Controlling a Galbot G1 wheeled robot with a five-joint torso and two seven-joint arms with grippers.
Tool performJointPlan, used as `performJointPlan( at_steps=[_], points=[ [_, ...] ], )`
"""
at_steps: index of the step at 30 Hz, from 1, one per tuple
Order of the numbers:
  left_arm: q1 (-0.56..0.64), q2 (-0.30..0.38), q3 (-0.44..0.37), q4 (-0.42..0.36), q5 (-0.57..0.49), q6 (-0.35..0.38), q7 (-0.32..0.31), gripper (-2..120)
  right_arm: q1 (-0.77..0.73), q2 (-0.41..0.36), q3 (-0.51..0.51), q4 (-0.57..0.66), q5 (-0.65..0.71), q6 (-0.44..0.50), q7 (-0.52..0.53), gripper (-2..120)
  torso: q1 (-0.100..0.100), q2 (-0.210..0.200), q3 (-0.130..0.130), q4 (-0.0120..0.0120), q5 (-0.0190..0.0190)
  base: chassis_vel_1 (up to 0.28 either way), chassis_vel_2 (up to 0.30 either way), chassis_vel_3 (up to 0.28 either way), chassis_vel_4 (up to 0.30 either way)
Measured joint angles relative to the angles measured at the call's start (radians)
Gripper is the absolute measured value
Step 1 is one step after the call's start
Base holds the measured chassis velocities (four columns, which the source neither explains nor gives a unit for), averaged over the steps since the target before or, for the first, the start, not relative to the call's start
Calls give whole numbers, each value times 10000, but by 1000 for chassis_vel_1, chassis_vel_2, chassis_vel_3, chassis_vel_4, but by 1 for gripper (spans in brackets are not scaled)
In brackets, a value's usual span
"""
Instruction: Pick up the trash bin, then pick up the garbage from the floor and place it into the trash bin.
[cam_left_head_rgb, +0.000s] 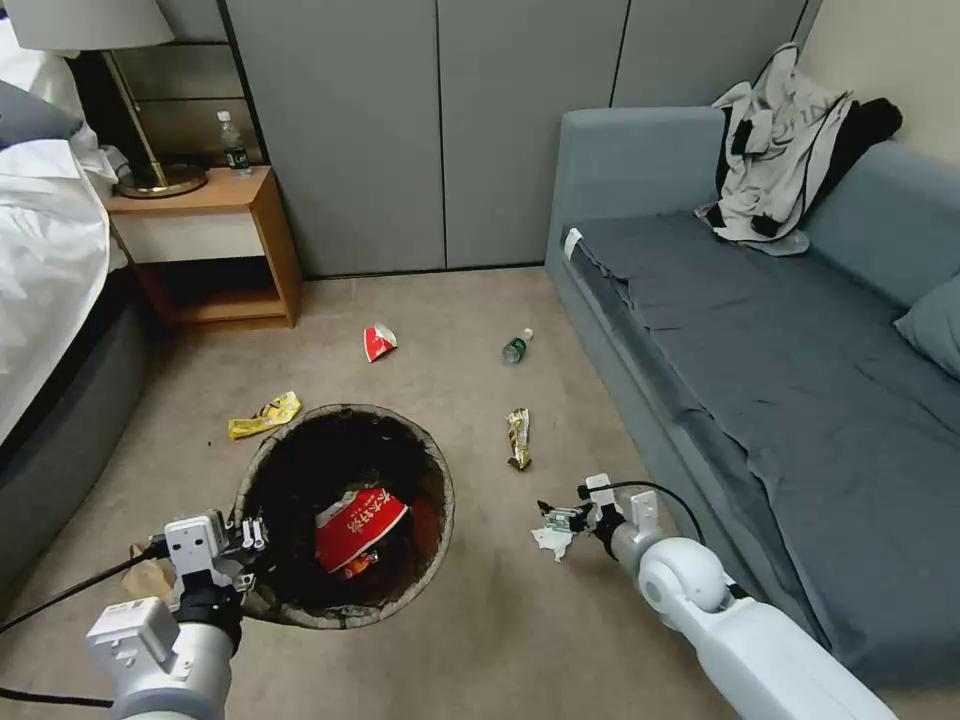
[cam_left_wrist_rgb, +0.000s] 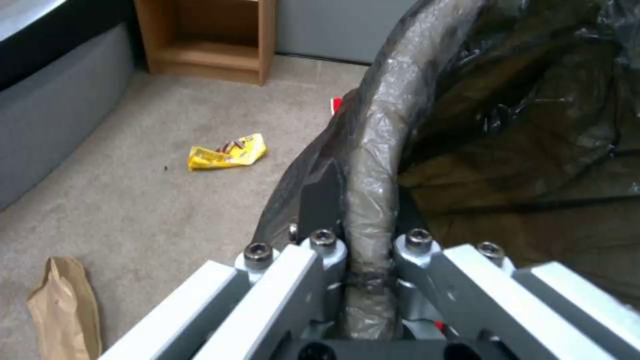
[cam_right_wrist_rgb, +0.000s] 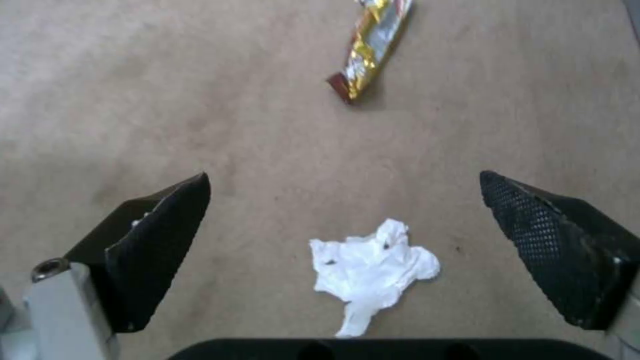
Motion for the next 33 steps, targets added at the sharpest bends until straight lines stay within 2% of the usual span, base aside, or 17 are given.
performJointPlan(
  at_steps=[8, 16, 33],
  points=[
    [-4, -31, -81, 0, 7, -2, 117, 3, 364, 482, -102, -1270, -240, 132, -5, 100, 0, 0, 0, 0, 0, 0, 0, 0, 0],
    [-16, -48, -95, 0, 8, -41, 170, 3, 519, 636, -89, -1762, -312, 186, -32, 100, 0, 0, -1, -1, 0, 0, 0, 0, 0],
    [-24, -129, -95, 0, 2, -123, 224, 3, 1068, 1562, -143, -3714, -1299, 566, -244, 100, 0, 0, -1, 0, -1, 0, 0, 0, 0]
  ],
)
